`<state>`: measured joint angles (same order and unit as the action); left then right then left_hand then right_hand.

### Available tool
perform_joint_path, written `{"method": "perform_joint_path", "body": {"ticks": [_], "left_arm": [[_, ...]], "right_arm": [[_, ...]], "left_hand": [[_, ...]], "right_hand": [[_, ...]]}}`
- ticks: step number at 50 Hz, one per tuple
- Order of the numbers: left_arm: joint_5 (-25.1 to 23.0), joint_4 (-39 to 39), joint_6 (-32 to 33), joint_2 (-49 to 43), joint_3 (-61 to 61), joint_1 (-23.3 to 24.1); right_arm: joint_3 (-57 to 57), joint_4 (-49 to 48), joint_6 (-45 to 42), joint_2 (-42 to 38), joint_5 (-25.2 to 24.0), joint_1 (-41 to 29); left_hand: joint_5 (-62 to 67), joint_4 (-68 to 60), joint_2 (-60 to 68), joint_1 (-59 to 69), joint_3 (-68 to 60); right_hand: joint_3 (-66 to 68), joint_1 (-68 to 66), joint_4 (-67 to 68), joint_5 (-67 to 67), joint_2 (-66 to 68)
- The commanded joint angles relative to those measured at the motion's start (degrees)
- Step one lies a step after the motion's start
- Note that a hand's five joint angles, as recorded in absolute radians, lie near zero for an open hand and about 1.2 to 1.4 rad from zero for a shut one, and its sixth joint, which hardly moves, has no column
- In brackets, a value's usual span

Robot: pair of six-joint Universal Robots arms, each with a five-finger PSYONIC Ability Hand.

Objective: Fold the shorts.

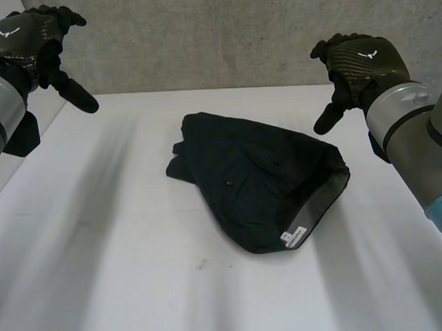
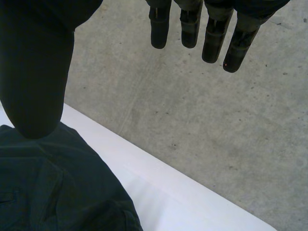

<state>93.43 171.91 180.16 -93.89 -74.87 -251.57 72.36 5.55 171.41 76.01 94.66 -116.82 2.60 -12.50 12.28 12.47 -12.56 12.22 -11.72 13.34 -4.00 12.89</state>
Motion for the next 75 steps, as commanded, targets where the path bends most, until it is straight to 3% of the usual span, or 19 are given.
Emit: {"method": "perform_joint_path", "body": {"ticks": [1,8,14,21,30,38,40,41,42,43,49,54,60,65,70,75], "left_arm": [[0.1,0.3,0.0,-0.1,-0.6,0.3],[0.0,4.0,0.0,-0.9,-2.8,1.9],[0.1,7.4,0.5,-1.6,-3.8,2.8],[0.1,7.6,1.5,-1.5,-4.1,3.3],[0.1,8.3,1.6,-1.9,-4.8,3.4],[0.2,8.4,2.0,-3.6,-4.7,3.5],[0.1,8.4,2.4,-3.7,-4.8,3.6],[0.1,8.4,2.6,-3.8,-4.8,3.6],[0.2,8.4,2.9,-4.0,-4.7,3.6],[0.1,8.4,3.0,-4.1,-4.7,3.6],[0.1,8.6,3.5,-4.5,-4.4,3.6],[0.0,12.6,3.8,-5.0,-4.6,3.7],[-1.4,18.4,6.0,-7.5,-4.4,3.6],[-7.9,21.3,9.9,-11.7,-4.1,3.7],[-15.2,21.4,15.9,-18.6,-3.6,4.2],[-17.0,21.2,20.4,-24.8,-1.9,6.4]], "right_arm": [[0.4,-1.6,0.2,0.3,1.7,0.1],[3.4,-9.4,-0.2,1.2,6.9,0.8],[3.1,-8.8,0.1,0.2,4.9,0.3],[-6.2,-0.5,3.0,-13.6,-1.8,-1.1],[-23.7,1.2,15.4,-35.1,-3.1,-2.1],[-31.9,1.4,16.7,-47.6,-2.9,-2.9],[-32.4,1.5,16.6,-48.5,-2.8,-3.3],[-32.5,1.5,16.5,-48.6,-2.6,-3.5],[-32.4,1.6,16.1,-48.1,-2.4,-3.8],[-32.1,1.6,15.9,-47.4,-2.5,-3.9],[-28.2,0.3,12.2,-33.6,-5.2,-4.1],[-22.5,1.4,-4.4,-20.8,-14.0,-4.1],[-19.3,12.9,-19.8,-13.2,-15.5,-4.5],[-16.4,21.1,-25.1,-9.8,-16.5,-6.4],[-12.0,21.2,-25.9,-4.1,-16.9,-8.1],[-7.4,21.0,-28.3,1.6,-17.1,-8.8]], "left_hand": [[-1.5,1.4,-1.2,-1.4,1.5],[-1.5,1.4,-1.2,-1.4,1.5],[-1.4,1.3,-1.1,-1.3,1.3],[-1.5,1.4,-1.2,-1.4,1.5],[-1.5,1.4,-1.2,-1.4,1.5],[-1.5,1.4,-1.2,-1.4,1.5],[-1.5,1.4,-1.2,-1.4,1.5],[-1.5,1.4,-1.2,-1.4,1.5],[-1.5,1.4,-1.2,-1.4,1.5],[-1.5,1.4,-1.2,-1.4,1.5],[-1.9,1.8,-1.6,-1.8,1.8],[-1.9,1.8,-1.6,-1.8,1.8],[-1.9,1.8,-1.6,-1.8,1.8],[-1.9,1.8,-1.6,-1.8,1.8],[-1.9,1.8,-1.6,-1.8,1.8],[-1.9,1.8,-1.6,-1.8,1.8]], "right_hand": [[-2.2,1.7,-3.3,4.0,-2.9],[-2.2,1.7,-3.3,4.0,-2.9],[-2.2,1.7,-3.3,4.0,-2.9],[-2.2,1.7,-3.3,4.0,-2.9],[-2.2,1.7,-3.3,4.0,-2.9],[-1.8,1.3,-2.9,3.6,-2.5],[9.7,-10.2,8.6,-8.0,9.1],[22.3,-22.8,21.2,-20.5,21.6],[56.2,-56.7,55.1,-54.5,55.6],[67.7,-68.2,66.5,-65.9,67.0],[67.8,-68.3,66.7,-66.0,67.1],[67.8,-68.3,66.7,-66.0,67.1],[67.8,-68.3,66.7,-66.0,67.1],[67.8,-68.3,66.7,-66.0,67.1],[67.8,-68.3,66.7,-66.0,67.1],[67.8,-68.3,66.7,-66.0,67.1]]}}
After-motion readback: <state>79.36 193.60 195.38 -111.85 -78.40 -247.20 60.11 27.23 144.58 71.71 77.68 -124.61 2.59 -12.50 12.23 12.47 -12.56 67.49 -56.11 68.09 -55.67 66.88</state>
